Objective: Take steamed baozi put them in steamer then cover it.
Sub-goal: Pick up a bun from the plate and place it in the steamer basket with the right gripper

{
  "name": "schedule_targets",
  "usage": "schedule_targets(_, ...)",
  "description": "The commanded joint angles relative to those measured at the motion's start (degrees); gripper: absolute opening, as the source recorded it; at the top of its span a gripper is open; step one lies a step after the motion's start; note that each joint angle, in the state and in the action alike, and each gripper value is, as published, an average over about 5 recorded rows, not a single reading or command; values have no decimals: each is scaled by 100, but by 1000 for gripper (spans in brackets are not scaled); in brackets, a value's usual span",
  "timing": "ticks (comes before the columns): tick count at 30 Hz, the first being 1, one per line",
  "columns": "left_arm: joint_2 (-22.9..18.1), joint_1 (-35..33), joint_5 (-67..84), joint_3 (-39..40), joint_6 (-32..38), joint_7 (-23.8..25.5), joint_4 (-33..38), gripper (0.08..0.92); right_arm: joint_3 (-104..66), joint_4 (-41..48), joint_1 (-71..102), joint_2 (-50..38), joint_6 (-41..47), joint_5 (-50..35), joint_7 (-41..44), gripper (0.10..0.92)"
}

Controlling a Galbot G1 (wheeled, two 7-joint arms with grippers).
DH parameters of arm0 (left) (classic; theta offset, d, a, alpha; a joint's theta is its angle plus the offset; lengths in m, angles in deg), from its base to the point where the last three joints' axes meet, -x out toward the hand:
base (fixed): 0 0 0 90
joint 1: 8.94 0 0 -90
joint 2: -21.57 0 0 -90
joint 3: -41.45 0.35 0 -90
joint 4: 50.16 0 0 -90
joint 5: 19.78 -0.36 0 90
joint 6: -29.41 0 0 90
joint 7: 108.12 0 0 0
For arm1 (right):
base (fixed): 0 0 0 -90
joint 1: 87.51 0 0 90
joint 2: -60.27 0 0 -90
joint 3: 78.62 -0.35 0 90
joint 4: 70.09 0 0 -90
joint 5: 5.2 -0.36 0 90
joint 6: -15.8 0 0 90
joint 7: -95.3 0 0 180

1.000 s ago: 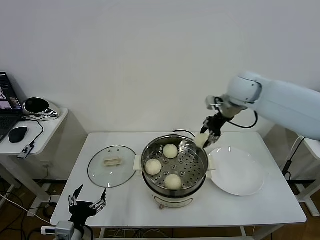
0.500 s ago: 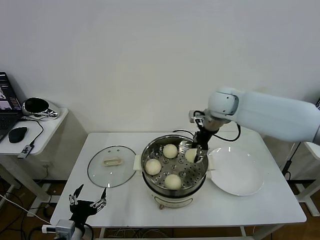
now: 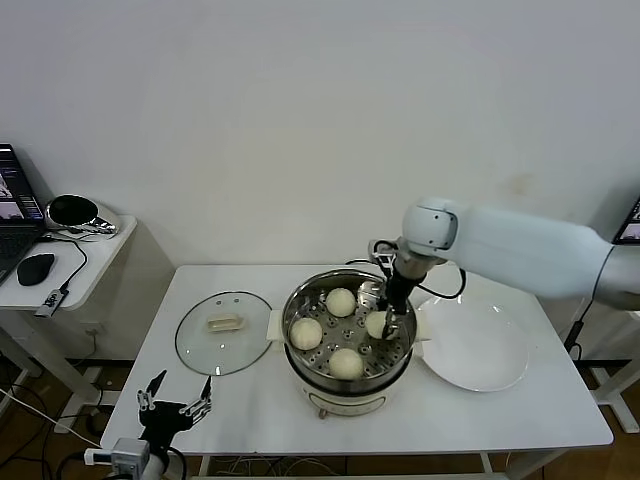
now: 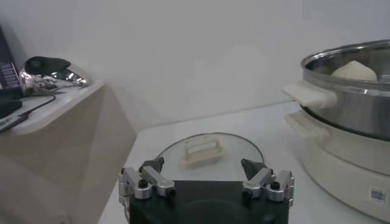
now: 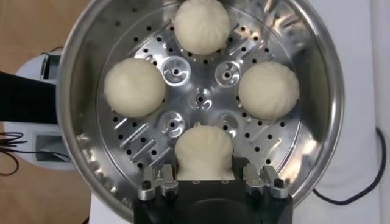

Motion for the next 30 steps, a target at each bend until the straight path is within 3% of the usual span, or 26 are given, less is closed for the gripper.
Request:
schedule_targets(1,-5,-1,3,9,-3,1,-18,823,-141,22,273,70,50,181,-81,552)
schedule_targets(6,13,-16,16,-14,-1,10,-31,823,-144,31,223,62,-20,279,-127,583)
schedule_targets(14,4,-1,52,-48,-7,14,4,823,-295,-187,-299,-277,-121,188,11,791)
schedule_targets(20,14,78,187,-53,-75,77,16,823,-1333,-537,-307,-1055,-151,-3,-71,822)
schedule_targets(23,71,201,397,-33,-156,15,-47,823,-2175,-750,28,-1560,-230,-266,-545,823)
schedule_targets(30,391,702,729,165,-125,-477,-531,823,-3523,-1129,1055,-2406,-1099,-1437,-3040,823)
